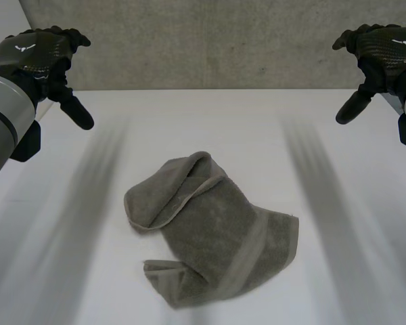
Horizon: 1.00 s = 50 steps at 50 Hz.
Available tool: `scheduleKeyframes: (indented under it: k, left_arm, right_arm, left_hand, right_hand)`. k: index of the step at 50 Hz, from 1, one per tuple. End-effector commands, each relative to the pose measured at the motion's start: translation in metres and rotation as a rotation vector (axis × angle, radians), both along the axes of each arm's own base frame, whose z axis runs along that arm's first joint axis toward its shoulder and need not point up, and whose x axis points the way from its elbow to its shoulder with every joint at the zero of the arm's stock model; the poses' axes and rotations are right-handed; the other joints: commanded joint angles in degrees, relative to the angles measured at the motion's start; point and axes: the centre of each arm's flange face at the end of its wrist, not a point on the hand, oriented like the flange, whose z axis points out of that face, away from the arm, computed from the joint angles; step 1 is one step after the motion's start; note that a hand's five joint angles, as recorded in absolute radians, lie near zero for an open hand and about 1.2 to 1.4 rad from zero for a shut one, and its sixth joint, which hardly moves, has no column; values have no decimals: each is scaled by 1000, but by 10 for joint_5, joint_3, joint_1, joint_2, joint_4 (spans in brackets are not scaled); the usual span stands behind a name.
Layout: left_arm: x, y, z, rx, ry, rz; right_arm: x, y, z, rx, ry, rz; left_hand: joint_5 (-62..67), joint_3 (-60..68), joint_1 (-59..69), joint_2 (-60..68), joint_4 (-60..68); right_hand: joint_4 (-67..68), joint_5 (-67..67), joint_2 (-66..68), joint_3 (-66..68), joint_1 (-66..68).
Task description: Fold the towel.
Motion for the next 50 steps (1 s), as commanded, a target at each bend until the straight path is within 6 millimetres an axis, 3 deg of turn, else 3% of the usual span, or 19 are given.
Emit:
scheduleKeyframes:
  k: [1, 8, 10, 15, 17, 20, 22, 26, 30, 36, 40, 42, 43, 44, 45, 46, 47, 49, 50]
  left_arm:
    - [-3, 3, -10, 31, -14, -43]
    - [-5, 4, -40, 117, -83, -200]
    - [8, -2, -63, 162, -167, -236]
    - [18, -5, -99, 207, -289, -299]
    - [19, -6, -112, 216, -324, -311]
    - [20, -8, -137, 218, -381, -332]
    - [20, -11, -148, 209, -400, -338]
    - [18, -15, -175, 188, -402, -375]
    - [13, -14, -189, 183, -390, -424]
    - [6, -17, -208, 155, -377, -487]
    - [4, -23, -215, 126, -379, -485]
    - [3, -29, -218, 96, -381, -478]
    - [3, -29, -218, 96, -381, -478]
    - [2, -31, -219, 85, -381, -479]
    - [0, -34, -218, 66, -383, -477]
    - [0, -34, -218, 66, -383, -477]
    - [-2, -39, -213, 39, -381, -473]
    - [-5, -45, -205, 0, -377, -470]
    - [-10, -52, -190, -62, -374, -469]
  right_arm:
    - [4, 0, 0, -12, 11, 27]
    - [23, -2, -33, 68, 152, 244]
    - [28, -3, -42, 95, 170, 295]
    - [44, -12, -71, 182, 158, 406]
    - [60, -12, -91, 229, 151, 480]
    - [68, -13, -101, 248, 152, 508]
    - [80, -16, -124, 293, 152, 544]
    - [93, -16, -146, 332, 162, 578]
    - [108, -14, -175, 362, 171, 614]
    - [124, -11, -201, 349, 166, 637]
    - [130, -11, -209, 348, 137, 639]
    - [132, -12, -211, 342, 118, 636]
    - [134, -14, -210, 328, 101, 634]
    - [136, -18, -208, 304, 88, 632]
    - [136, -18, -208, 304, 88, 632]
    - [138, -22, -201, 271, 72, 627]
    - [138, -22, -201, 270, 72, 627]
    - [144, -38, -162, 135, 34, 598]
    - [144, -38, -161, 134, 34, 597]
  left_hand:
    - [-5, 8, 3, 8, 8]
    - [3, 16, 11, 16, 17]
    - [6, 20, 14, 20, 20]
    - [8, 21, 16, 21, 22]
    - [8, 21, 16, 21, 22]
    - [8, 21, 16, 21, 22]
    - [10, 23, 18, 23, 24]
    - [11, 25, 20, 25, 25]
    - [18, 31, 26, 31, 32]
    - [58, 71, 66, 71, 72]
    - [180, 193, 188, 193, 193]
    - [330, 343, 338, 343, 344]
    - [331, 344, 339, 344, 345]
    - [448, 461, 456, 461, 461]
    - [580, 594, 588, 594, 594]
    - [582, 595, 590, 595, 595]
    - [680, 693, 688, 693, 693]
    - [681, 694, 689, 694, 694]
    - [681, 694, 689, 694, 694]
  right_hand:
    - [-52, -40, -46, -41, -34]
    - [-52, -40, -46, -41, -34]
    - [-52, -40, -46, -41, -34]
    - [-52, -40, -46, -41, -34]
    - [-52, -40, -46, -41, -34]
    - [-52, -40, -46, -41, -34]
    - [-23, -11, -16, -11, -5]
    - [16, 28, 22, 27, 34]
    - [63, 75, 69, 74, 81]
    - [106, 119, 113, 118, 125]
    - [173, 186, 180, 185, 192]
    - [216, 228, 223, 228, 234]
    - [314, 326, 321, 326, 333]
    - [493, 506, 500, 505, 512]
    - [495, 507, 502, 507, 514]
    - [646, 658, 653, 658, 665]
    - [648, 660, 654, 659, 666]
    - [648, 660, 654, 659, 666]
    - [648, 660, 654, 659, 666]
